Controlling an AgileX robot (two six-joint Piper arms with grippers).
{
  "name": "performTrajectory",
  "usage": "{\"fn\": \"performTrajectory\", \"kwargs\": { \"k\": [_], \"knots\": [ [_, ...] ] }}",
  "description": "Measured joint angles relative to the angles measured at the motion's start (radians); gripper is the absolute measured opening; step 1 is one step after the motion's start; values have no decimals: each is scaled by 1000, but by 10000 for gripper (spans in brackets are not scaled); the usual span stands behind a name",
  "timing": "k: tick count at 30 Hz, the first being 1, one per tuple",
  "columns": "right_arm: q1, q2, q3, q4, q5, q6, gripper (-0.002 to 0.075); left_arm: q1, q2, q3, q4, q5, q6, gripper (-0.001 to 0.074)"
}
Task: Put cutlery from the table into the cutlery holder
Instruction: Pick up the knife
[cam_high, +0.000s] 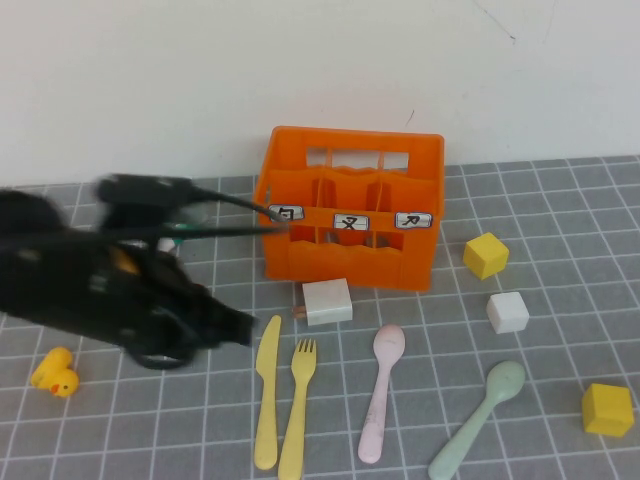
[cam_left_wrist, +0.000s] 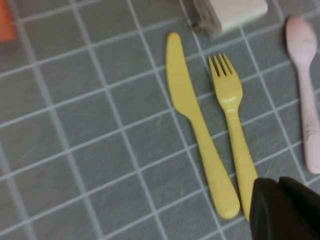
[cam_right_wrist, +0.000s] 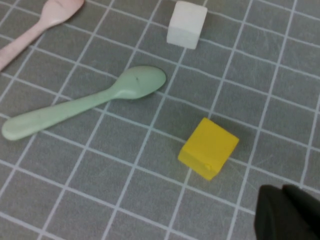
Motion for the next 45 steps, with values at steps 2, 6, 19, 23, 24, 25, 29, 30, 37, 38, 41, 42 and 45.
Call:
{"fn": "performTrajectory", "kwargs": {
  "k": [2,6,19,23,24,25,29,30,37,38,41,42,45],
  "knots": [
    [0,0,6,0,-5,2,-3,-59,58,-4,42,-42,-54,-1],
    [0,0,6,0,-7,4,-3,-139,172,-4,125,-98,-179,46],
    [0,0,6,0,-8,4,-3,-159,470,-88,217,-129,-365,335],
    [0,0,6,0,-8,4,-3,-159,515,-127,232,-118,-381,337],
    [0,0,6,0,-8,4,-3,-159,524,-131,232,-114,-381,337],
    [0,0,6,0,-8,4,-3,-159,530,-133,232,-114,-381,337],
    [0,0,6,5,-8,4,-3,-159,544,-144,237,-102,-382,337],
    [0,0,6,5,-8,4,-3,-159,544,-144,238,-100,-382,337],
    [0,0,6,13,-8,4,-3,-160,551,-151,280,-81,-384,212],
    [0,0,6,13,-8,4,-3,-160,552,-152,290,-76,-384,174],
    [0,0,6,14,-8,4,-3,-160,552,-153,313,-69,-386,94],
    [0,0,6,14,-8,4,-3,-161,552,-153,315,-69,-386,94],
    [0,0,6,16,-8,4,-3,-163,552,-153,324,-69,-386,94]
  ]
}}
